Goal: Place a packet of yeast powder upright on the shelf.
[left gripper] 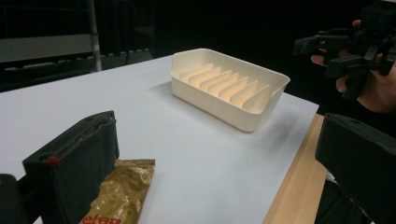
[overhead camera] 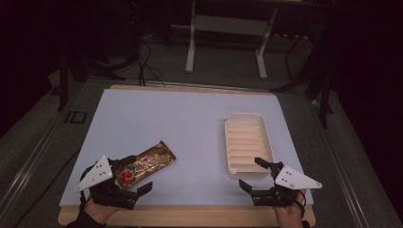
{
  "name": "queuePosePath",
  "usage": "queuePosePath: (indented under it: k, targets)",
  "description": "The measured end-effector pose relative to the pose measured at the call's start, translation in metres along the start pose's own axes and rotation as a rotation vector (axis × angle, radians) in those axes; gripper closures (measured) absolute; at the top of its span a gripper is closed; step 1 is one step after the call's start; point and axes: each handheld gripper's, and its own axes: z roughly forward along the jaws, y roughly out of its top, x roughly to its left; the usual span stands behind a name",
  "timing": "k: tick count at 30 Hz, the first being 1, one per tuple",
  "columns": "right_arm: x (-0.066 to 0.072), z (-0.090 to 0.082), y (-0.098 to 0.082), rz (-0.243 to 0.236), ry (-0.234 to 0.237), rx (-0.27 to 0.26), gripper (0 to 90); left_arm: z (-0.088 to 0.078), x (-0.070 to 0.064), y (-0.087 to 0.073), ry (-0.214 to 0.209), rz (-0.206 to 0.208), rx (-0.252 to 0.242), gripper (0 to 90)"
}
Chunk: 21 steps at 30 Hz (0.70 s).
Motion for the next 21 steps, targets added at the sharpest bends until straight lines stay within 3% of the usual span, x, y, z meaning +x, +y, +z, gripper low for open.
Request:
queuePosePath:
  k: [8,21]
  targets:
    - [0.001,0.000,0.000,0.009,0.007,-0.001,13.1,0.010,0.008,0.013,0.002,0.019,0.026,0.0]
    - [0.004,0.001,0.001,-0.012,0.016,-0.013,12.8,0.032,0.022,0.019,0.003,0.008,0.073,0.3]
